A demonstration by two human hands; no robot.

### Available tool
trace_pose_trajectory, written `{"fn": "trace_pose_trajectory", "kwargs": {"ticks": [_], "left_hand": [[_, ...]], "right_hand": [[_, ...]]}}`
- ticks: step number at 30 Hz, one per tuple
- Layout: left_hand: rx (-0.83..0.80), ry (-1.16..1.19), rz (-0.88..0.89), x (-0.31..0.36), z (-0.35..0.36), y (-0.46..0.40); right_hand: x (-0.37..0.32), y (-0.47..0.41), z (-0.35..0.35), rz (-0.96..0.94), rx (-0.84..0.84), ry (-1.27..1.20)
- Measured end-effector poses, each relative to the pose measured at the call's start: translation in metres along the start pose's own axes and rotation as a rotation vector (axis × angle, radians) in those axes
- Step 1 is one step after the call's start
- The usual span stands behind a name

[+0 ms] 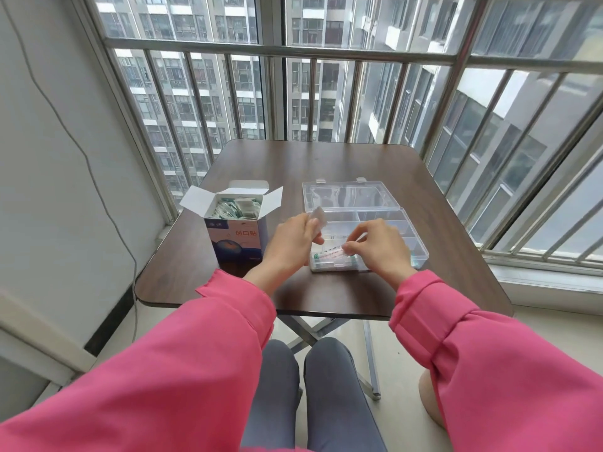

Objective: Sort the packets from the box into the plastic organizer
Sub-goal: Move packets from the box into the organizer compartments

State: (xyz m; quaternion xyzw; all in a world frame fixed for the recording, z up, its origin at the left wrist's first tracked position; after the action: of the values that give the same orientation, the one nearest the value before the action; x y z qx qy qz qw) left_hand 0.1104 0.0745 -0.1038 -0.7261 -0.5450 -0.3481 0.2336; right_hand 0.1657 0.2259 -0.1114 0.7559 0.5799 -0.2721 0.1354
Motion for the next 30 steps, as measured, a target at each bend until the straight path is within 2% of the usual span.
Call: {"fn": "trace_pose_trajectory", "kwargs": {"ticks": [8,19,24,26,29,30], "left_hand": [[-0.07,-0.125,0.002,0.002,0.009,-0.006],[-0.263,0.428,0.008,0.012,0.001,0.012],[-0.36,0.491,-0.138,0.016,0.004,0.02],[-0.375,0.49,-0.141,0.017,0.004,0.021],[-0.394,0.521,-0.085,0.017,0.003,0.022],[-0.406,0.538,-0.066,0.016,0.004,0.021]], "right_hand": [[-0.012,-0.001,0.002,-0.095,-0.075,0.205],[-0.016,-0.001,0.0,-0.163,-0.085,0.25],[-0.014,-0.001,0.0,-0.161,-0.145,0.295],[-0.011,-0.003,-0.005,-0.156,-0.097,0.157],[-0.014,-0.002,-0.018,-0.154,0.078,-0.353],[-0.017,0.001,-0.021,-0.156,0.088,-0.489]]}}
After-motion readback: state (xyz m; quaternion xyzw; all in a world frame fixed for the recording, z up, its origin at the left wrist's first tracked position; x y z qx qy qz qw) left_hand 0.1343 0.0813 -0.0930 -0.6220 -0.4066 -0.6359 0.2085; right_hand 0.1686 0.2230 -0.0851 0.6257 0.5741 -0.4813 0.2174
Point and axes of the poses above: each hand's wrist, its own y-axis away from the middle knuckle, its own z-axis out of the palm, x = y × z, the point moved 5 cm from there along -y, towards the middle knuckle, and after that the axes turned 11 degrees about -z, right-handed, at the moved point
